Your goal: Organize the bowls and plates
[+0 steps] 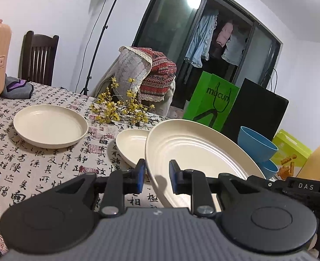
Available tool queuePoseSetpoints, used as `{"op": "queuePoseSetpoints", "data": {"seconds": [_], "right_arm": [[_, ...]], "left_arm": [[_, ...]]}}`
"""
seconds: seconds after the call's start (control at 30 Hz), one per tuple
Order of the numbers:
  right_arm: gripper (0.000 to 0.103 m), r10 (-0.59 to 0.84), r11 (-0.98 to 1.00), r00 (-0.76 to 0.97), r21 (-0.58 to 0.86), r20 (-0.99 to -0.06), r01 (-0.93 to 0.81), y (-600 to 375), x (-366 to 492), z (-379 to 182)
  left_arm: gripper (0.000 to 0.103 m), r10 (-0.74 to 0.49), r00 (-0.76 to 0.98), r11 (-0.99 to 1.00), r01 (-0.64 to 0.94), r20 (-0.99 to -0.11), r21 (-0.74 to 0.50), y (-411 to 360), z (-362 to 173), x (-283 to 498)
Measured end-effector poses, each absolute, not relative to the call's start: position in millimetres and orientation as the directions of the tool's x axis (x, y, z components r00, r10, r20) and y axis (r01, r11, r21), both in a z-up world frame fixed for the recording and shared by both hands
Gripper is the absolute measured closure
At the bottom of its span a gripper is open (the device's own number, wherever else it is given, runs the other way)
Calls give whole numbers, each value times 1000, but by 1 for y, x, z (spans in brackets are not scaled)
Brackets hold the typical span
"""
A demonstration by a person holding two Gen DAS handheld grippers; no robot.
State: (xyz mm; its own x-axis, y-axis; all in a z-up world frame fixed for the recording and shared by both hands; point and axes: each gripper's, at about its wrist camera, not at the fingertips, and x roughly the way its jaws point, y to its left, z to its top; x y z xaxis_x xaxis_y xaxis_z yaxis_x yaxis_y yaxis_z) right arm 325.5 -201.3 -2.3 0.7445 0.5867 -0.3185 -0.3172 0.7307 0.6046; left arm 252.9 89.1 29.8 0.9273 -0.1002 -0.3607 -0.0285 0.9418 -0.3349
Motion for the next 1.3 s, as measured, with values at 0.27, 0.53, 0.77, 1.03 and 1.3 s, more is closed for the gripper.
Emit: {"op": "queuePoseSetpoints", "data": {"seconds": [0.27,0.53,0.77,1.03,1.3], "right_arm": [[88,582,734,747,603,-323,-311,-209,319,-5],[88,573,740,752,599,-325,-304,-215,312,-9],[88,567,742,758,599,-323,-300,-218,304,-13],[88,555,749,767,595,-323,-292,-223,296,-15],[88,551,750,771,595,-319,-290,-229,287,-17]], "left_arm": [[80,-111,925,940,-20,-363,-340,83,27,249],[80,-123,925,938,-9,-359,-345,78,26,244],[80,-132,922,937,-4,-365,-349,75,21,240],[80,-141,918,940,6,-370,-342,69,15,233],[80,-143,915,943,10,-377,-334,61,13,227]]}}
